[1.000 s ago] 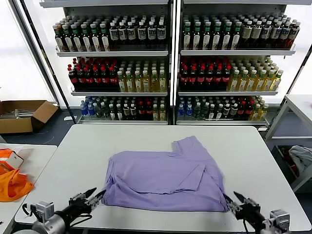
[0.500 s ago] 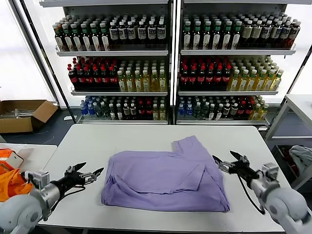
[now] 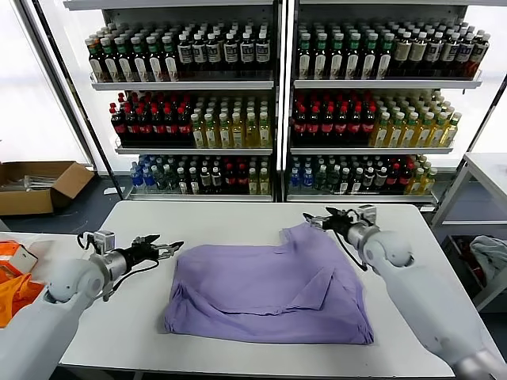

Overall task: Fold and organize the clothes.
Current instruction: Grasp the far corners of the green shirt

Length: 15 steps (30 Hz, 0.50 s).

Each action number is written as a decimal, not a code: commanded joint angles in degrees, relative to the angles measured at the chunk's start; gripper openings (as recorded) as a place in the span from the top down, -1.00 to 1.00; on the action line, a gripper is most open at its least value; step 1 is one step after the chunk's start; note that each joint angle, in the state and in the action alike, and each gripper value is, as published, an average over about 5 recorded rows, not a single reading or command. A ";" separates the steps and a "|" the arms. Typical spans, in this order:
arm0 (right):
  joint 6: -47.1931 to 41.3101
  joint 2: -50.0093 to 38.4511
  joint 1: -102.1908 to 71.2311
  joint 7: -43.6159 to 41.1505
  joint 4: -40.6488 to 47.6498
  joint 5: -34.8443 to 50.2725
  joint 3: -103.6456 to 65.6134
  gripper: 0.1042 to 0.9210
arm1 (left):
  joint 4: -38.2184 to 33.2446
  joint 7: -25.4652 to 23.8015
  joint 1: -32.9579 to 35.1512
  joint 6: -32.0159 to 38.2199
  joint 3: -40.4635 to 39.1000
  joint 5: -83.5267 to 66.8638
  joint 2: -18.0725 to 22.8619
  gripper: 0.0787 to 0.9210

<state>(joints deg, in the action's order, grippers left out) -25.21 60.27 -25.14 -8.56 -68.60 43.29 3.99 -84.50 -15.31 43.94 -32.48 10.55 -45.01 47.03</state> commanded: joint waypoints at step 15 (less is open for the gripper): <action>-2.72 5.04 8.58 1.06 14.05 -3.43 6.55 -0.76 | 5.61 -1.01 -5.79 -0.47 -8.93 0.26 3.08 -0.77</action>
<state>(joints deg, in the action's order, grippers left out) -27.23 63.91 -18.87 -7.70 -57.93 40.67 8.96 -80.10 -16.05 39.46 -32.91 3.57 -44.84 49.50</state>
